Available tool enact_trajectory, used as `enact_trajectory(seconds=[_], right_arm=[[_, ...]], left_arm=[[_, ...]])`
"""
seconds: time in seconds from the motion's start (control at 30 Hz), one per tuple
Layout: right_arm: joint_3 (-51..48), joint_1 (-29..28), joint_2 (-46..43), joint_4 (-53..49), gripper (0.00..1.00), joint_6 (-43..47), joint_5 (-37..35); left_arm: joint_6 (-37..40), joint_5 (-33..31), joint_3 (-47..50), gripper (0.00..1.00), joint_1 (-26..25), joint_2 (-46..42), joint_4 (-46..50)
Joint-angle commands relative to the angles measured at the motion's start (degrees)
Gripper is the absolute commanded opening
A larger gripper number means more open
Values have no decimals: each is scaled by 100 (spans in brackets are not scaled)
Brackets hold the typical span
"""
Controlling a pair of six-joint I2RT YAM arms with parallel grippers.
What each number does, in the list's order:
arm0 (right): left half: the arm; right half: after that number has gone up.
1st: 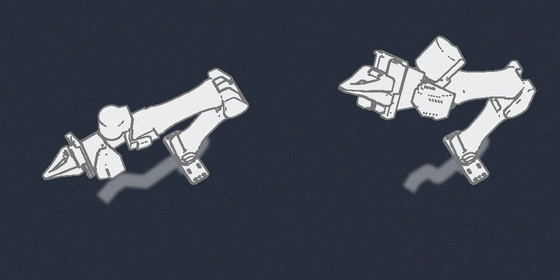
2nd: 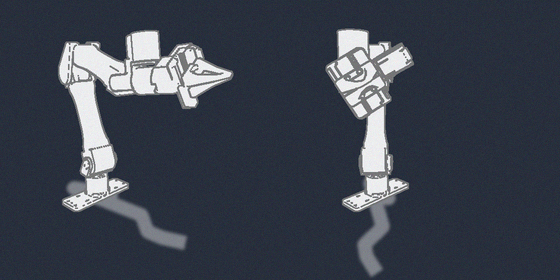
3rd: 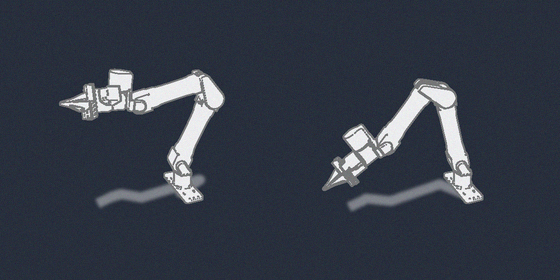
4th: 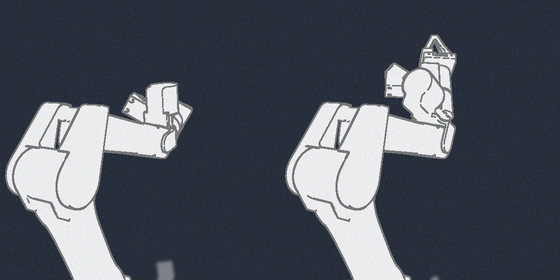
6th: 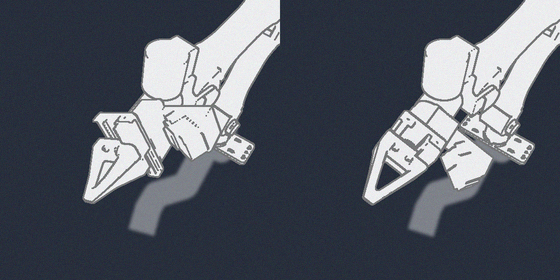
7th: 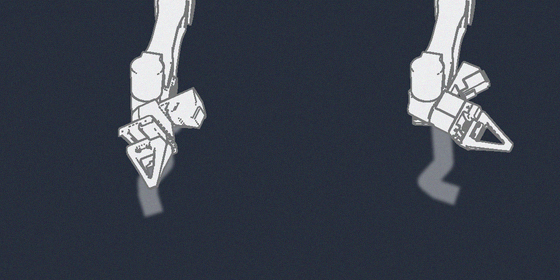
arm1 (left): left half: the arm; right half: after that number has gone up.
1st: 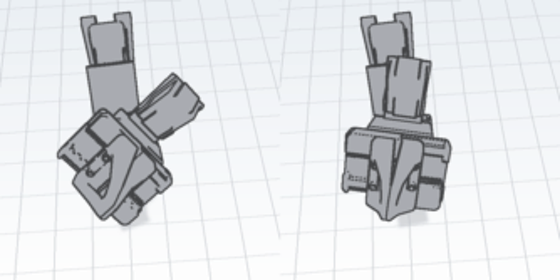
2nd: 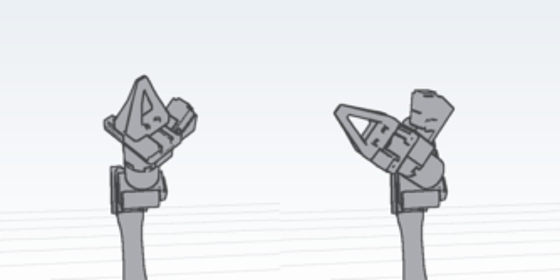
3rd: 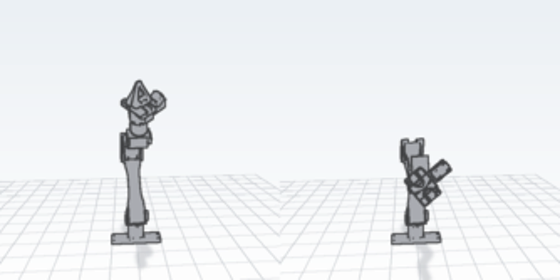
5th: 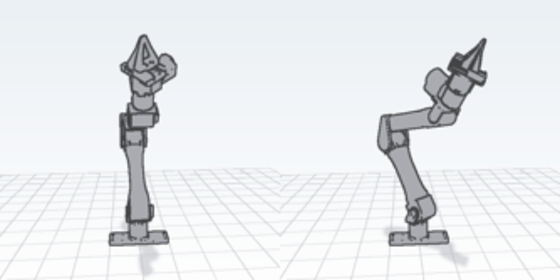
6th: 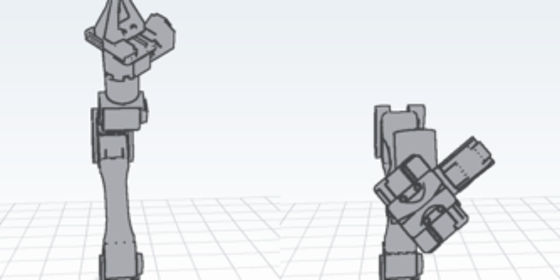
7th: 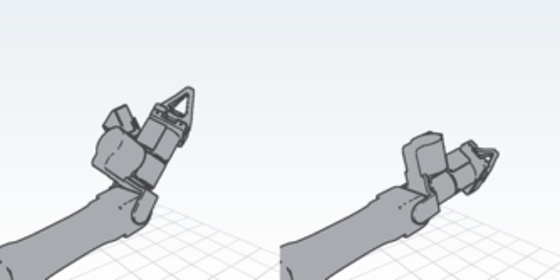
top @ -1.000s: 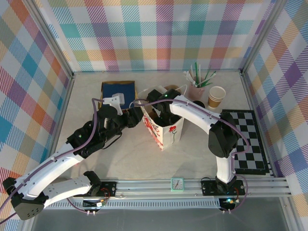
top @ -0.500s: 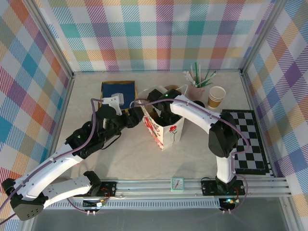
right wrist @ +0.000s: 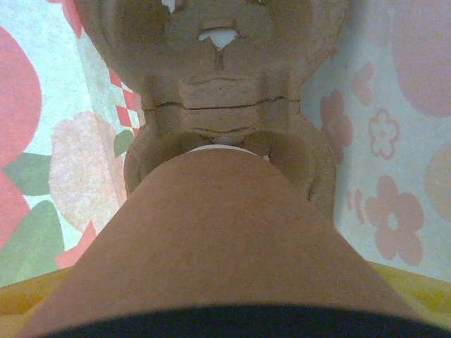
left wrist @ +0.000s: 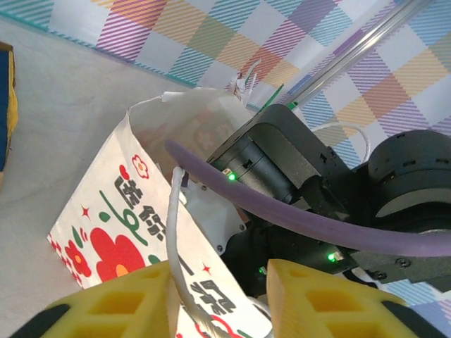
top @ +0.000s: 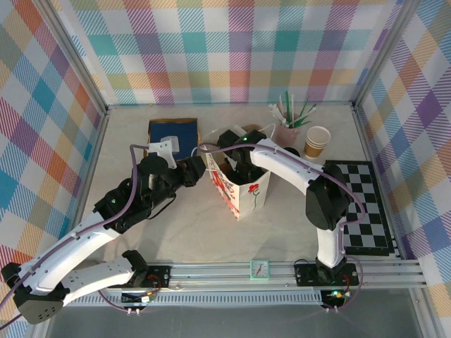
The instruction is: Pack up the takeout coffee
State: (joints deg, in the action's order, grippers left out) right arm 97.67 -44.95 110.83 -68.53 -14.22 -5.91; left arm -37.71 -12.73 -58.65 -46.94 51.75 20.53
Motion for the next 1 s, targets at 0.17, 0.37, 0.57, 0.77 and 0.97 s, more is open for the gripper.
enact_trajectory(seconds=[0.17,0.37,0.57,0.77,0.97], right_arm=[[-119,31,-70,-2,42,-64,81],[-116,30,-68,-19,42,-41,39],[-165,30,-61,11,42,-36,11],[-265,30,-79,169,41,-33,29],[-357,35,-52,317,41,-12,34]], left_arm=[[104,-52,-146,32,57,38,-225],[105,-96,-164,29,61,29,-203],[106,-111,-173,29,60,20,-217],[108,-138,-156,31,62,4,-199],[102,-147,-138,32,62,-31,-199]])
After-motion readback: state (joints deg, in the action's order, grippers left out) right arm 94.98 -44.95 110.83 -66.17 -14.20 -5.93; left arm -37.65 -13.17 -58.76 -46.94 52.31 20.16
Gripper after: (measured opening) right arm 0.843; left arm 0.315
